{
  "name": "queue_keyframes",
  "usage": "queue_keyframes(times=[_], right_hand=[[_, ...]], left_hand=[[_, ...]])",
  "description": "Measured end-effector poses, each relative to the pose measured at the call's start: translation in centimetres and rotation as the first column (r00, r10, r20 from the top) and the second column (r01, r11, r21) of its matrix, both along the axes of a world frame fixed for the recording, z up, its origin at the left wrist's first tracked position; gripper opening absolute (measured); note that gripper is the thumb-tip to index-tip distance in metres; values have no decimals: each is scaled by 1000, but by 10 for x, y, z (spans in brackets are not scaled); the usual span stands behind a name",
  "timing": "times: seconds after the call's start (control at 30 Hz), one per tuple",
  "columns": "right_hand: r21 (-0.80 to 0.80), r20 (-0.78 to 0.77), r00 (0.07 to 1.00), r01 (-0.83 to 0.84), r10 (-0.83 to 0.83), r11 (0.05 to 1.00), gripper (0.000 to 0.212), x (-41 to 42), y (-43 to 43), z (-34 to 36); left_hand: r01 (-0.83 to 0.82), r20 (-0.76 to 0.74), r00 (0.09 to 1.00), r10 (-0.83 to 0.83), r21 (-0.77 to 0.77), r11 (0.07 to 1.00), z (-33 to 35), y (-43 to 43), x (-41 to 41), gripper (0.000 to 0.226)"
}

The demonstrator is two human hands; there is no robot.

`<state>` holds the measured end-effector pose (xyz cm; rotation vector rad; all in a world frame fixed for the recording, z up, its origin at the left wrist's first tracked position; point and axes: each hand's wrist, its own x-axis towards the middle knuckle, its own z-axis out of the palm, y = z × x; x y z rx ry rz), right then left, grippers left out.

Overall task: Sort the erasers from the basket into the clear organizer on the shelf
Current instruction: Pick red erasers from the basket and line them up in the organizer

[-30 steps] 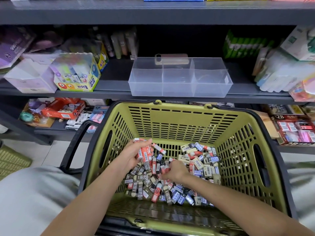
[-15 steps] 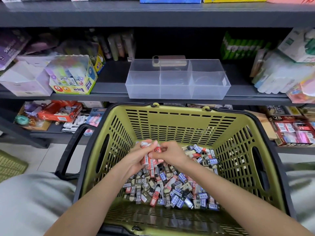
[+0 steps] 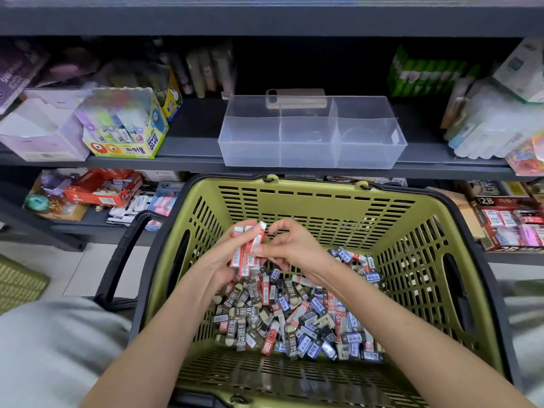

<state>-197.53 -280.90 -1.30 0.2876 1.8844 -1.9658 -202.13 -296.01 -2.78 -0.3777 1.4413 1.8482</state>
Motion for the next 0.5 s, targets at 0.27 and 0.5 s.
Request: queue_keyframes(times=[0.27, 0.5], right_hand=[[-108, 12, 998, 66, -65, 992, 33, -9, 0, -21], [693, 91, 910, -349, 404, 631, 32, 4, -9, -101]], left_hand=[[-138, 130, 985, 115, 188, 972, 13, -7, -3, 26], [-289, 178, 955, 239, 354, 890, 16, -10, -6, 20]])
